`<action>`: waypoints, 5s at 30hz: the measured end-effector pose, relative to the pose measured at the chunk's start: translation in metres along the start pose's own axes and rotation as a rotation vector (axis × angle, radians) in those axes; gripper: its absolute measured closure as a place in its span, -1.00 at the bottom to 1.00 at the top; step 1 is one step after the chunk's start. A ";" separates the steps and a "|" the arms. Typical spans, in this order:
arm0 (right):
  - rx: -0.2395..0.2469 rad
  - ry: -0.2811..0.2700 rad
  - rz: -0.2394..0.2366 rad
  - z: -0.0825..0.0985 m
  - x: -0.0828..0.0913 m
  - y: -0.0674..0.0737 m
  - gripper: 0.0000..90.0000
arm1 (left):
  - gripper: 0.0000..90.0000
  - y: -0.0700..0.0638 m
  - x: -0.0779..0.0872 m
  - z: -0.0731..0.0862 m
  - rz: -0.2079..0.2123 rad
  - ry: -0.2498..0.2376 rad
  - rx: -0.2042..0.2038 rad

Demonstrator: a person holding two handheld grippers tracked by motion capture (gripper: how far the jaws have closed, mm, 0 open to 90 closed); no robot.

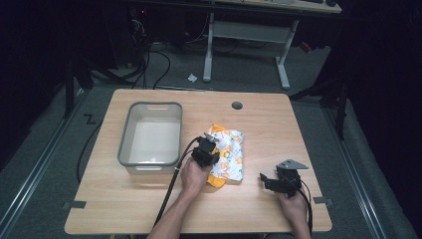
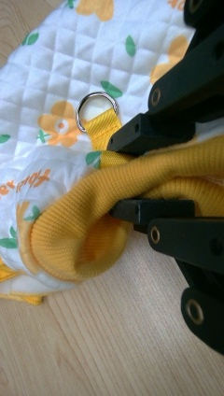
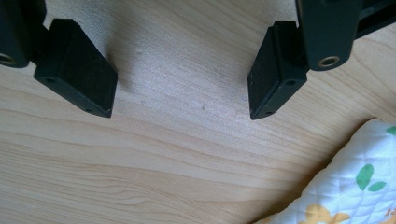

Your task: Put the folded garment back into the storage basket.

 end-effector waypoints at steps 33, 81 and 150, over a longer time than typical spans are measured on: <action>0.001 0.000 0.000 0.000 0.000 0.000 -0.46 | 0.68 -0.025 0.056 -0.014 0.086 -0.175 -0.065; 0.002 0.000 0.000 0.000 0.000 0.000 -0.46 | 0.69 -0.017 0.125 -0.021 0.124 -0.295 -0.073; 0.001 0.000 0.000 0.000 0.000 0.000 -0.46 | 0.69 0.072 0.226 -0.006 0.013 -0.422 0.062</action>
Point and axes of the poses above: each handheld gripper's, and its own axes: x roughly backward along the jaws, z roughly out of its underside, y roughly to its left, the point moved 3 cm from there along -x, roughly forward along the jaws, and after that the axes turned 13 degrees about z, right-handed, at the moved point
